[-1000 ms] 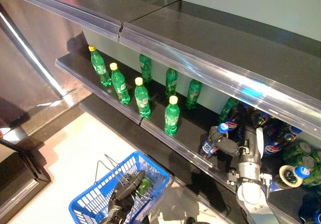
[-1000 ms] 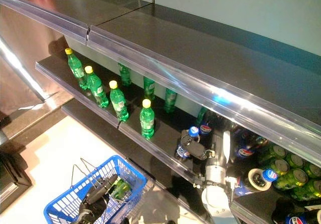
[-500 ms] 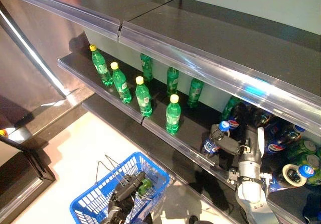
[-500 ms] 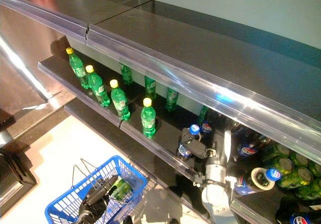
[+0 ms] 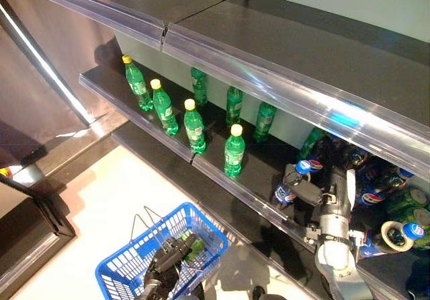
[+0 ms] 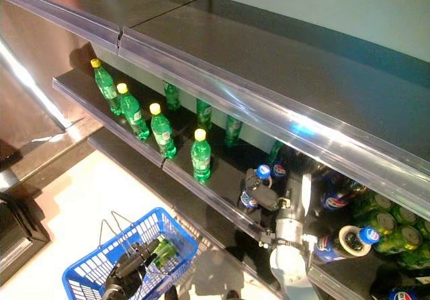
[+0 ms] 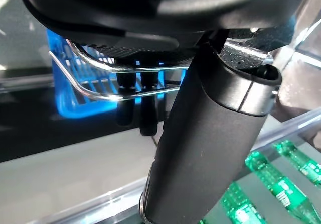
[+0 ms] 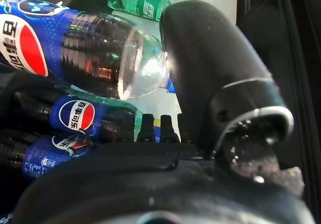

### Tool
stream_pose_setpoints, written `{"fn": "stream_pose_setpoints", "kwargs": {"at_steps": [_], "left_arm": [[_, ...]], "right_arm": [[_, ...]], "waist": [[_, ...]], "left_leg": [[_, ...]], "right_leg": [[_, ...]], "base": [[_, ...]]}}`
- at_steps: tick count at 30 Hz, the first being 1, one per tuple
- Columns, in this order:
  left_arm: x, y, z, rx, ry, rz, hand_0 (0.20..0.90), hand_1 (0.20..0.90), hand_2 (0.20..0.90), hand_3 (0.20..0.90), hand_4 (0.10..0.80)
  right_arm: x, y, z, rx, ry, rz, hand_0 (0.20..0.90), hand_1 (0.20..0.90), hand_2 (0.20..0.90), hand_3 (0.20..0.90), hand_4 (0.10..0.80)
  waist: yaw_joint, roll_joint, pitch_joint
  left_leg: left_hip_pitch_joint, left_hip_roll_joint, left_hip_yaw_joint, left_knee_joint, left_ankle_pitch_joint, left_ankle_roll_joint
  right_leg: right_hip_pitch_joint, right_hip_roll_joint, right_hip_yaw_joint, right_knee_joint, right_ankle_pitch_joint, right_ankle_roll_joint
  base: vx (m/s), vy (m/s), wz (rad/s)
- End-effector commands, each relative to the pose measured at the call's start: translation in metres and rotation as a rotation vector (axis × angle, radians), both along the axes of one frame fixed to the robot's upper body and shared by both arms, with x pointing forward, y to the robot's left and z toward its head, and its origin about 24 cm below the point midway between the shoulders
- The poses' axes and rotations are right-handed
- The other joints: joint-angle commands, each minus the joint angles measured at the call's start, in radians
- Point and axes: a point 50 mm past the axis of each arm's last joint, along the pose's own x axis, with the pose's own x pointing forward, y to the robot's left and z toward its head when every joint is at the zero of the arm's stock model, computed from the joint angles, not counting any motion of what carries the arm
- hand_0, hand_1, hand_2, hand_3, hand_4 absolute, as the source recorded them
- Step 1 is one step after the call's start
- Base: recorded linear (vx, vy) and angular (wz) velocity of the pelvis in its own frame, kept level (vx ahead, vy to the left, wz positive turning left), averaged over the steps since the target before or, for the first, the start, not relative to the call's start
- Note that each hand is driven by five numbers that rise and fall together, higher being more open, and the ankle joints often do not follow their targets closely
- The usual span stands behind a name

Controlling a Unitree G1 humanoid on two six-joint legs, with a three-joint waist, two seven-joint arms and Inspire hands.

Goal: Pick up the drink and place into the basket.

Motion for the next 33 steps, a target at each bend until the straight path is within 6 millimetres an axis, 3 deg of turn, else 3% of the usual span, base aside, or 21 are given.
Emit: {"fn": "stream_pose_setpoints", "kwargs": {"at_steps": [1,21,33], "left_arm": [[0.053,0.008,0.065,0.054,-0.459,-0.097,0.3,0.3,0.3,0.2,0.1],[0.052,0.008,0.063,0.056,-0.457,-0.1,0.3,0.3,0.3,0.2,0.1],[0.054,0.009,0.065,0.058,-0.459,-0.104,0.3,0.3,0.3,0.2,0.1]], "right_arm": [[0.0,-0.004,0.013,0.02,-0.091,-0.035,0.9,0.9,0.9,0.9,0.8],[0.0,0.001,0.009,0.011,-0.067,0.036,0.9,0.9,0.9,0.9,0.8],[0.0,-0.004,-0.006,-0.009,0.029,-0.02,0.9,0.9,0.9,0.9,0.8]], "waist": [[0.046,-0.031,-0.033],[0.049,-0.031,-0.032],[0.054,-0.033,-0.026]], "left_leg": [[-0.051,0.077,-0.062,0.214,-0.1,-0.046],[-0.056,0.08,-0.065,0.213,-0.092,-0.049],[-0.066,0.079,-0.073,0.222,-0.091,-0.05]], "right_leg": [[-0.101,-0.172,-0.061,0.035,0.198,0.115],[-0.106,-0.173,-0.068,0.047,0.195,0.112],[-0.11,-0.178,-0.074,0.052,0.197,0.114]], "base": [[0.0,0.0,0.0],[-0.002,0.001,0.01],[-0.001,0.0,0.01]]}}
